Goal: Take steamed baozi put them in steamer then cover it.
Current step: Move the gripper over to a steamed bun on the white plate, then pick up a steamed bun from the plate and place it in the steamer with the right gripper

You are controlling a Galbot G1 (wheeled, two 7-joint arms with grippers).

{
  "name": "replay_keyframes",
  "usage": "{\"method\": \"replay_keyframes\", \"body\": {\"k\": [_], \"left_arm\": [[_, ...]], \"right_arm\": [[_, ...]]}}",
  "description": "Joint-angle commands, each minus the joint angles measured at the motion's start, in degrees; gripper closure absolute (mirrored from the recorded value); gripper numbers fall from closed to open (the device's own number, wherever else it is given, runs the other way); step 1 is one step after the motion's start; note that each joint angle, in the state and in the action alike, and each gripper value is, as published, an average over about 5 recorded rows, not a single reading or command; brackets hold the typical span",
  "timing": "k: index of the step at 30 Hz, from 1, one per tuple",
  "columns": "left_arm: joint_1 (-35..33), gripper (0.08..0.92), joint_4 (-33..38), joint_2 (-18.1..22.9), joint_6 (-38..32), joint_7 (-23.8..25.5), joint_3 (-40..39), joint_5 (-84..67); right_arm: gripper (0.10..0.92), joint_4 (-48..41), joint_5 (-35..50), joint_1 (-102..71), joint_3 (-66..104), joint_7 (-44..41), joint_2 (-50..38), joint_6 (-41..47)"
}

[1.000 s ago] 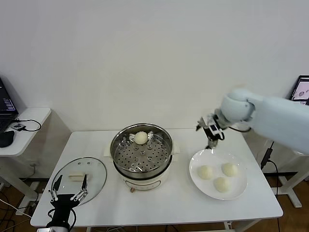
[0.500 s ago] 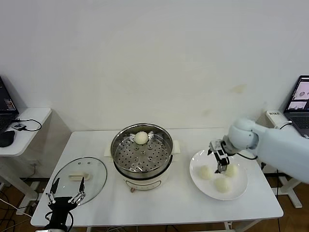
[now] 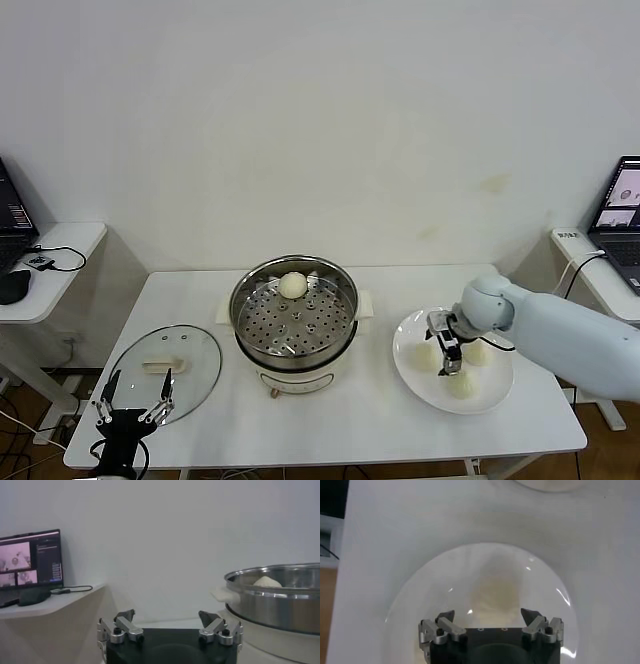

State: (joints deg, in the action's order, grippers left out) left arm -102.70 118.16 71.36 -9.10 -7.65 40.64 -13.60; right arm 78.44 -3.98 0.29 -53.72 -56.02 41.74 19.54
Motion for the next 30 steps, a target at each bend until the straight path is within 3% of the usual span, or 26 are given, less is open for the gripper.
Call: {"method": "replay_keyframes", "body": {"k": [1,7,20,30], "left_arm": [[0.0,0.177,-0.1,0.0,0.0,0.0,0.0,0.0],[0.2,0.177,-0.3,0.2,0.0,0.0,-0.1,0.1],[0.4,0.177,-0.4,0.2,0.0,0.0,0.1,0.1],[0.6,0.177,-0.4,-0.1,0.1,0.0,0.2,0.0]], "right_arm": [[0.204,-3.6,-1.0,-3.0,2.2,0.4,3.0,-0.7],[0.24,-4.4,-1.9,-2.9,2.4,0.4,3.8,-0.6],[0.427,-4.4,-2.9,-2.4,2.9,-0.9,3.5,-0.5],[0.512,0.5,2.2,9.5,1.6,-3.4,-0.2,0.1]]}}
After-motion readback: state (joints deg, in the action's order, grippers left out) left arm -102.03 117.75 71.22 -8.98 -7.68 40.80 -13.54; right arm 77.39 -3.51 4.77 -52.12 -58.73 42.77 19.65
